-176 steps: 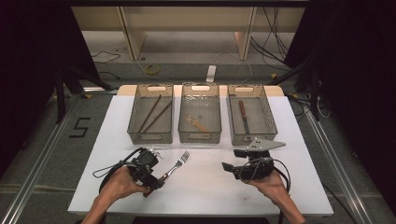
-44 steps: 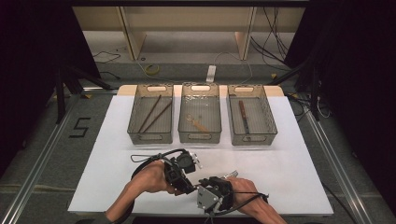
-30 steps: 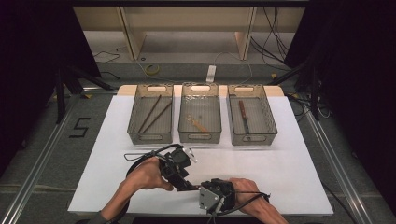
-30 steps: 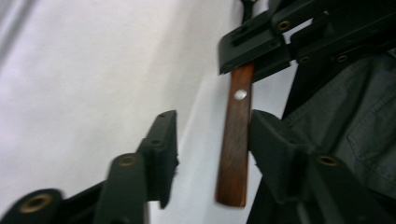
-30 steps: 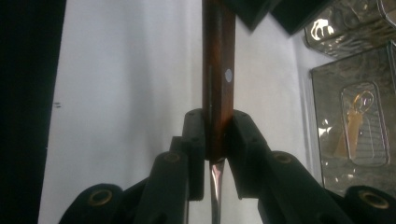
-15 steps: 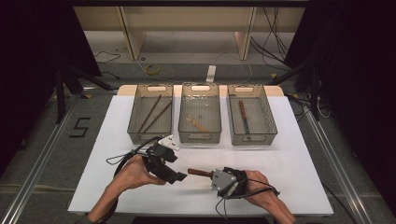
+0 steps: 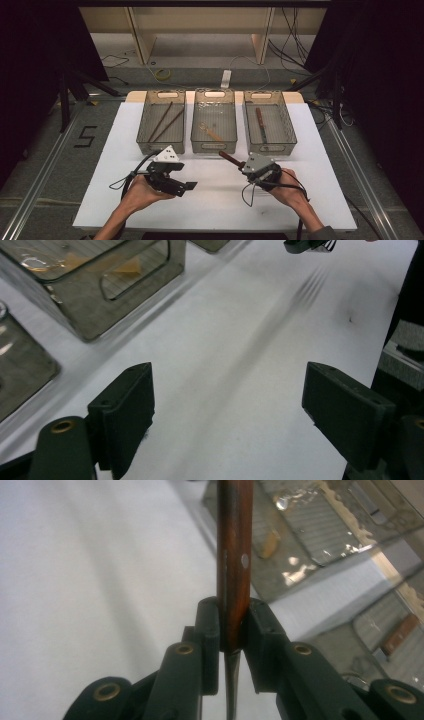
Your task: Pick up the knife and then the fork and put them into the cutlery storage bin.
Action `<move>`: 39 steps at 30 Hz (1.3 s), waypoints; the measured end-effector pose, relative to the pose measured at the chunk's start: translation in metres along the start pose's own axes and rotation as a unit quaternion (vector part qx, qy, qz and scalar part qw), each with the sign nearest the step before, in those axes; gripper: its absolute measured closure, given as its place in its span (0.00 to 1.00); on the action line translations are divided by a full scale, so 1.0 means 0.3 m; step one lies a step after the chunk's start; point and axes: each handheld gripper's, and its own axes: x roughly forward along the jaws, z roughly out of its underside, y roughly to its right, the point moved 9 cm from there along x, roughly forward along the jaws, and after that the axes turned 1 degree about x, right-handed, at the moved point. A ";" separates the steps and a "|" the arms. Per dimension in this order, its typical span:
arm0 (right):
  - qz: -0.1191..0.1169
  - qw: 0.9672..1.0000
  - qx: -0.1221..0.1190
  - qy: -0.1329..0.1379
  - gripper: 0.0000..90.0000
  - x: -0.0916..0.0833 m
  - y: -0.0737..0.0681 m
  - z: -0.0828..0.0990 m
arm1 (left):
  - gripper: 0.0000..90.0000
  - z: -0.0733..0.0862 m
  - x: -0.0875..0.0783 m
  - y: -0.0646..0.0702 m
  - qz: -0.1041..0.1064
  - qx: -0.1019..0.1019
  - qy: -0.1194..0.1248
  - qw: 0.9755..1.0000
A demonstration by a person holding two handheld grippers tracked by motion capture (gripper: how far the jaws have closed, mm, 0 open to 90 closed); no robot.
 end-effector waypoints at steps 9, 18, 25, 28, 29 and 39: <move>-0.001 0.994 0.104 0.017 0.87 -0.020 0.140 -0.021 | 0.19 -0.002 -0.050 -0.047 -0.023 -0.037 0.059 0.997; 0.005 0.986 0.167 0.028 0.87 -0.036 0.276 -0.038 | 0.17 0.003 -0.080 -0.075 -0.037 -0.053 0.083 0.994; 0.012 0.977 0.211 0.032 0.87 -0.036 0.381 -0.047 | 0.17 0.017 -0.097 -0.094 -0.044 -0.067 0.095 0.992; 0.019 0.975 0.221 0.025 0.87 -0.025 0.421 -0.050 | 0.17 0.022 -0.103 -0.096 -0.047 -0.069 0.096 0.992; 0.021 0.974 0.225 0.023 0.87 -0.020 0.432 -0.052 | 0.17 0.024 -0.104 -0.097 -0.048 -0.069 0.095 0.992; 0.032 0.967 0.251 0.016 0.87 0.023 0.527 -0.075 | 0.15 0.030 -0.134 -0.105 -0.055 -0.076 0.111 0.989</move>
